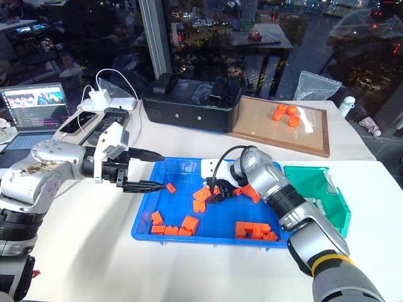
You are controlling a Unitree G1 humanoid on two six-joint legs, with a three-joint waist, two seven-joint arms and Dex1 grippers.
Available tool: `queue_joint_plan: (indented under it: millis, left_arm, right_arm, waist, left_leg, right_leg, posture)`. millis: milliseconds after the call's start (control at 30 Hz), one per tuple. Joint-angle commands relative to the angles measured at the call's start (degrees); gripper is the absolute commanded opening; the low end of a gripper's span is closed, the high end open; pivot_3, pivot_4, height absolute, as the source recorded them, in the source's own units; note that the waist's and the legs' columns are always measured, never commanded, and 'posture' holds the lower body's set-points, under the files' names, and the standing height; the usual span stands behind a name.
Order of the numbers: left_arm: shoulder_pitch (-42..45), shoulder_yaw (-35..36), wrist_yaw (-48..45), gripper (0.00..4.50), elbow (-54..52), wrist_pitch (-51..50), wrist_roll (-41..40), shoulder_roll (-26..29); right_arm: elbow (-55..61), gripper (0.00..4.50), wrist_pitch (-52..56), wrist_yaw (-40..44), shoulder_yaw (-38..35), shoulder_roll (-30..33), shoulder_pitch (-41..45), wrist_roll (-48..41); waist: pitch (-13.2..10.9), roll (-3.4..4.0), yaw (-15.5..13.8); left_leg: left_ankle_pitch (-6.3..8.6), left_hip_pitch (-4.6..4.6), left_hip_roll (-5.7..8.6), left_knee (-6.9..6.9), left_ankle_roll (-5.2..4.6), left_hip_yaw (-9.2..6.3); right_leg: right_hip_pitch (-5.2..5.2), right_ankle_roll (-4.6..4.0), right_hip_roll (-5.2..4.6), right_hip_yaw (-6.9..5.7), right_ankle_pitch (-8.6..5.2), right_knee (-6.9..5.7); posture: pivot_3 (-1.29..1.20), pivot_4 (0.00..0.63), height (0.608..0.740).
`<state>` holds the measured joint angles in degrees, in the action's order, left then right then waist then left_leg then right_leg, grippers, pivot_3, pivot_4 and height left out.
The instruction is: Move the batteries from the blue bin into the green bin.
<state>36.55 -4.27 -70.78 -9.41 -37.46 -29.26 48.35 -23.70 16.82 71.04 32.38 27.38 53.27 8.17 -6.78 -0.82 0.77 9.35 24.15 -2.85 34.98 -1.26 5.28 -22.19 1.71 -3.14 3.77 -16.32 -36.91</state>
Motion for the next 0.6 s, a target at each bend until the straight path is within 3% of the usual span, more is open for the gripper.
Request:
queue_joint_plan:
  millis: [33,100,233,500,600]
  left_arm:
    - [0.6,1.58,0.03,4.5,-1.09,0.73,-0.33,0.54]
    - [0.89,1.38,-0.04,4.5,-0.8,0.86,-0.26,0.33]
    - [1.26,0.93,-0.39,4.5,-0.54,1.16,-0.17,-0.01]
    - [2.7,0.14,-1.22,4.5,0.78,1.79,0.34,-1.06]
    - [3.06,-0.27,-2.06,4.5,1.13,2.03,0.5,-0.9]
  right_arm:
    - [3.42,2.02,0.49,0.31,-3.26,1.17,0.36,-0.74]
    - [5.15,1.44,1.46,0.65,-4.24,2.07,0.05,-1.18]
    - [9.54,1.42,4.65,1.5,-6.87,4.76,-1.02,-2.43]
    - [14.31,1.42,8.7,4.28,-10.65,16.47,-6.09,-2.37]
    - [13.17,1.42,10.9,2.01,-11.83,18.56,-6.9,-1.04]
  waist:
    - [0.0,0.0,0.02]
    - [0.0,0.0,-0.06]
    - [0.0,0.0,-0.12]
    - [0.0,-0.01,-0.29]
    - [-0.01,-0.02,0.0]
  left_leg:
    - [0.0,0.0,0.0,0.0,0.0,0.0]
    - [0.0,0.0,0.0,0.0,0.0,0.0]
    - [0.0,0.0,0.01,0.0,0.0,0.0]
    - [0.0,0.0,0.02,-0.01,0.0,0.02]
    - [0.0,0.0,0.02,-0.02,0.0,0.02]
  right_leg:
    - [0.0,0.0,0.0,0.0,0.0,0.0]
    - [-0.01,0.0,-0.01,0.0,0.0,0.0]
    - [0.0,0.0,-0.01,0.0,0.0,0.01]
    - [0.01,0.0,-0.04,-0.01,-0.01,0.05]
    - [0.01,-0.01,-0.03,0.0,-0.01,0.07]
  posture:
    - [0.0,0.15,0.74]
    - [0.0,0.15,0.74]
    - [0.0,0.15,0.74]
    - [0.0,0.15,0.74]
    - [0.0,0.15,0.74]
